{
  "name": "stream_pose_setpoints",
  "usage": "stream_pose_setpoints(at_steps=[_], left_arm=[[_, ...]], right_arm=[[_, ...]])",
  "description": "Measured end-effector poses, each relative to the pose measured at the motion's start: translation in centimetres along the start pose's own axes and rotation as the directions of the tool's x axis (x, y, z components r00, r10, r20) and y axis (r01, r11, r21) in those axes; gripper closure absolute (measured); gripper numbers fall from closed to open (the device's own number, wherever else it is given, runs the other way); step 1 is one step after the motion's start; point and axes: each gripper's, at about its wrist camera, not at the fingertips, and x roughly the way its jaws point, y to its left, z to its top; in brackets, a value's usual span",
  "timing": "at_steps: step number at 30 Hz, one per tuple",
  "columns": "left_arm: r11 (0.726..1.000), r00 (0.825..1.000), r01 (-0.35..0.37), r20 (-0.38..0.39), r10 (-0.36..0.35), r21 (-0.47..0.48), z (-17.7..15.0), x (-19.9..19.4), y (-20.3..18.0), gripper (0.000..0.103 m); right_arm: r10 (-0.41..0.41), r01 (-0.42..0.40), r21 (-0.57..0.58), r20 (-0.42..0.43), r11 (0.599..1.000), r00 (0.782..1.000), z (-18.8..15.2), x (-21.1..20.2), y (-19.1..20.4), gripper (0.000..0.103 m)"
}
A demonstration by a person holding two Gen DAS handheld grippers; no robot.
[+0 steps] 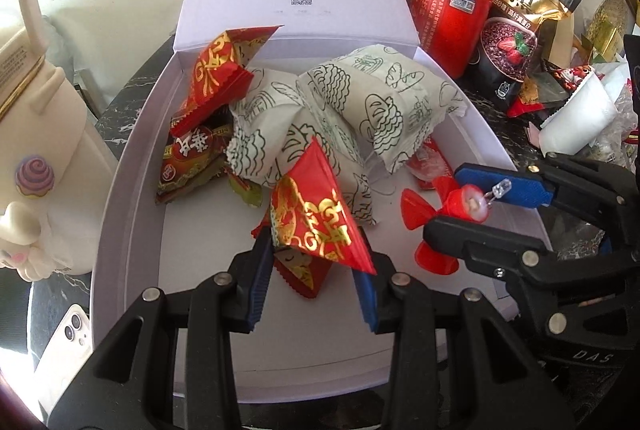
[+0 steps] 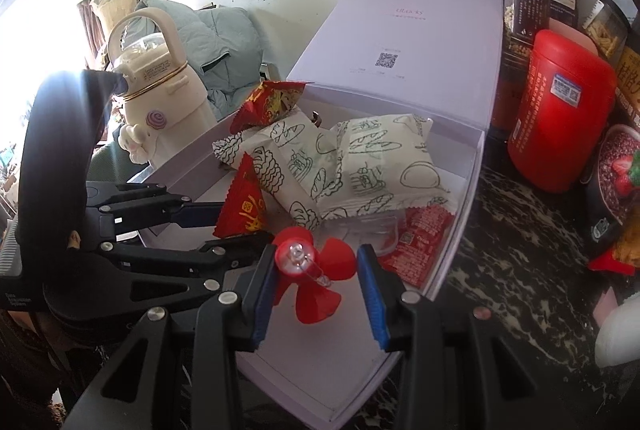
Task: Organize objects
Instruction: 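Lower the candy wrapper into the box and open the left gripper while the right releases the pinwheel inside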
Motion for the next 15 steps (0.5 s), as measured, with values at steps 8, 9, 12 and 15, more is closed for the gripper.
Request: stream_pose_setpoints(at_steps=[8,9,12,15], left_arm=[[0.999,1.0,-0.005,0.013,0.005,-0.032,-0.5,-0.5,0.7,0.067],[0.999,1.0,-0.003,0.014,0.004,-0.032,-0.5,-0.6,0.7,0.067],[1.0,1.0,-0.011,0.018,0.011,-0.019,-0.6,-0.8,0.4,0.067],[1.0,0.999,-0.021,0.024,0.021,-0.005,-0.7,-1.2,0.1,0.067]], right_arm=[[-0.003,0.003,-0.007,-0.004,1.0,1.0,0.0,0.0,0.0,0.063],[-0.004,0.004,-0.01,-0.003,1.0,1.0,0.0,0.0,0.0,0.063],[-0.013,0.013,-0.023,-0.007,1.0,1.0,0.1,0.1,0.2,0.063],[-0.011,0.011,-0.022,-0.012,1.0,1.0,0.3,0.3,0.2,0.063]])
